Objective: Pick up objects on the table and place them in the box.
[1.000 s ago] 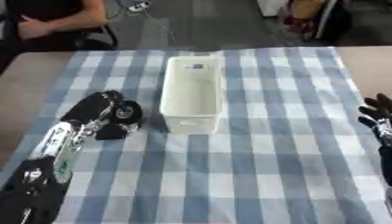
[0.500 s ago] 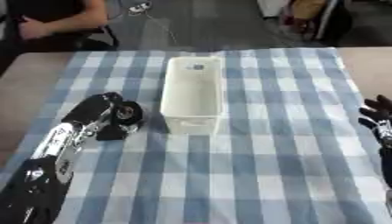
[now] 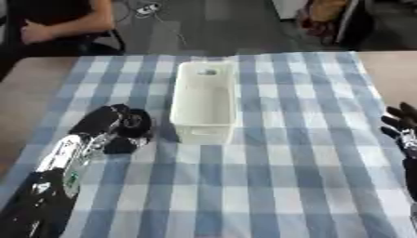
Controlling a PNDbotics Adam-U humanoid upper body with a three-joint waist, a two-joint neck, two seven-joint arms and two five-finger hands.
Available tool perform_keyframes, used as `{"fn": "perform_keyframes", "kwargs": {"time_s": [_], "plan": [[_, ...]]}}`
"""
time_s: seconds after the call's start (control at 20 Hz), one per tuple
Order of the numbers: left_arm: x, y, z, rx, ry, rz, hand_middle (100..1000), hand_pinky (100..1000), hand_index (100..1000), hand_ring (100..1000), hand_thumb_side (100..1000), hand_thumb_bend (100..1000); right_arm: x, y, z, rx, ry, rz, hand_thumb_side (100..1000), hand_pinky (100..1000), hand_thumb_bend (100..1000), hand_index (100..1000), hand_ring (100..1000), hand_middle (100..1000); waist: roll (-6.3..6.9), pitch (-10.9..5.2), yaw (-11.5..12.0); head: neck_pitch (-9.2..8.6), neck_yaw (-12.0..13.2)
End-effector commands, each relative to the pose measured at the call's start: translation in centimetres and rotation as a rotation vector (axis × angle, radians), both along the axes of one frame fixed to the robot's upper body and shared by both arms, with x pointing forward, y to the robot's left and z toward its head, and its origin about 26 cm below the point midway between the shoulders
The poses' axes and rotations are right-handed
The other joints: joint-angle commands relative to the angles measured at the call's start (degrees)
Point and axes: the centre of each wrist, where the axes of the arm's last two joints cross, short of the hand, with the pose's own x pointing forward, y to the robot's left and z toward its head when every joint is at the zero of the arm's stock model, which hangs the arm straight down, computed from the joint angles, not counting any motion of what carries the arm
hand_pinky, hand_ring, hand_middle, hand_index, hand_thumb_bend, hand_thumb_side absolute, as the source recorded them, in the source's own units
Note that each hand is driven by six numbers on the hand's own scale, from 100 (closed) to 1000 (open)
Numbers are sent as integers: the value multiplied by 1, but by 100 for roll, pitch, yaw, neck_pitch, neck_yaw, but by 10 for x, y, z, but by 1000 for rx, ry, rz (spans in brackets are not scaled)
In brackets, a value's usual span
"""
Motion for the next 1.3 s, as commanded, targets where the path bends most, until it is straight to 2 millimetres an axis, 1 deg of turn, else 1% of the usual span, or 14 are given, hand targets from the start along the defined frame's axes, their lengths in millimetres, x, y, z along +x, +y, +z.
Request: {"fn": "perform_keyframes", "kwargs": {"time_s": [0.05,0.3,0.45,0.55,0.6,0.8,0.85,0.9,0.95,1.0,1.05,1.15,1.2,1.3], "plan": [[5,1,7,20,-16,0,842,948,686,819,673,362,1,0,8,-8,-28,8,737,861,100,963,864,859,-7,-48,-16,-59,15],[6,2,4,38,-12,12,840,946,683,819,560,244,1,0,8,-8,-27,7,738,861,100,963,864,859,-7,-46,-19,-63,13],[6,3,3,39,-12,26,838,945,672,817,442,102,1,-1,8,-9,-27,6,738,861,100,963,864,859,-7,-45,-17,-62,10],[6,4,3,37,-15,37,835,944,655,815,384,100,1,-1,8,-9,-27,6,738,861,100,964,864,859,-7,-45,-16,-64,10],[6,4,3,36,-18,41,835,944,655,815,384,100,1,-1,8,-9,-27,5,738,861,100,964,864,859,-7,-46,-15,-64,10],[5,4,2,21,-35,55,821,937,565,804,271,100,0,-1,8,-9,-28,4,739,861,100,964,864,859,-9,-47,-13,-67,7],[5,4,2,15,-40,57,808,932,489,797,244,100,0,-1,8,-9,-28,4,739,861,100,964,864,859,-9,-47,-12,-68,7],[5,4,2,9,-47,57,810,932,498,798,244,100,0,-1,8,-9,-28,3,739,861,100,964,864,859,-10,-46,-12,-68,6],[5,5,2,4,-52,58,799,929,422,793,244,100,0,-1,8,-9,-28,3,739,861,100,964,864,859,-10,-46,-12,-68,6],[5,5,2,-2,-58,58,799,929,422,793,244,100,0,-1,8,-10,-27,3,739,861,100,964,864,859,-10,-46,-11,-67,5],[5,5,2,-6,-63,59,787,926,368,788,246,100,0,-1,8,-10,-27,2,739,861,100,964,864,859,-10,-46,-11,-65,6],[4,6,3,-12,-72,61,771,920,319,779,249,100,0,-1,8,-10,-27,2,739,861,100,964,864,859,-9,-46,-10,-66,6],[4,6,3,-15,-77,62,776,922,334,782,248,100,0,-1,8,-10,-27,2,739,861,100,964,864,859,-9,-46,-10,-67,6],[4,6,4,-17,-86,62,758,915,288,772,252,100,0,-1,8,-10,-27,1,739,861,100,964,864,859,-9,-47,-11,-67,5]]}}
